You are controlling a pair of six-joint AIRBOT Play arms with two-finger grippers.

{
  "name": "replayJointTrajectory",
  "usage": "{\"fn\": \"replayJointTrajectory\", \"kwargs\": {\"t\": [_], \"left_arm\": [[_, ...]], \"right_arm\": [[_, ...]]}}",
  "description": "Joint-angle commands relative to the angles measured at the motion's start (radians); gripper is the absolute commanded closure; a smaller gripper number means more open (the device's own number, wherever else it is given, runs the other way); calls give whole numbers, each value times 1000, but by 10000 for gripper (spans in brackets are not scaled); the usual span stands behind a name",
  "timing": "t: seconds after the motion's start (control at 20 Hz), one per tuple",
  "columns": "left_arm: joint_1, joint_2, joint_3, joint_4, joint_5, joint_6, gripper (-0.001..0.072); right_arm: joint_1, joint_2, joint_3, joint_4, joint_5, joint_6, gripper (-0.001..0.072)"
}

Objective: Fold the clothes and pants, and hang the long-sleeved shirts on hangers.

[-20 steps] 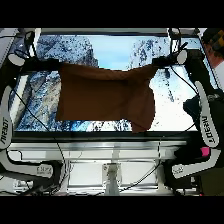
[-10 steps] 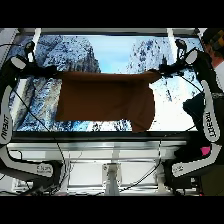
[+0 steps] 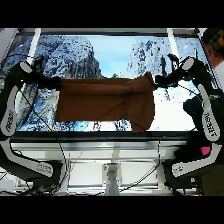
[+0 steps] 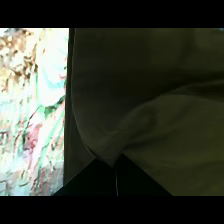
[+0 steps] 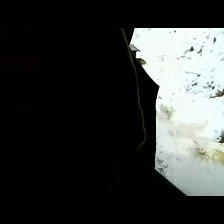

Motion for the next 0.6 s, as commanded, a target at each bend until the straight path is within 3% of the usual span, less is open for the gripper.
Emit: {"fn": "replayJointTrajectory", "kwargs": {"t": [0.0, 0.05, 0.1, 0.2, 0.25, 0.4, 0.55], "left_arm": [[1, -19, 0, 3, -19, -9, 692], [1, -19, 0, 3, -20, -8, 681], [1, -19, 0, 3, -20, -8, 557], [1, -19, 0, 2, -39, -9, 51], [1, -19, 0, -3, -48, -9, -9], [5, -8, 2, -12, -82, -9, -8], [25, 31, 3, -11, -98, -8, -5]], "right_arm": [[0, -1, -51, 16, 6, -3, 682], [0, 0, -50, 16, 6, -5, 606], [0, 0, -50, 16, 6, -5, 546], [0, 0, -50, 16, 17, -5, 483], [0, 0, -50, 16, 26, -5, 432], [-1, 14, -50, -13, 46, -6, 385], [-3, 52, -50, -125, 99, -15, 386]]}}
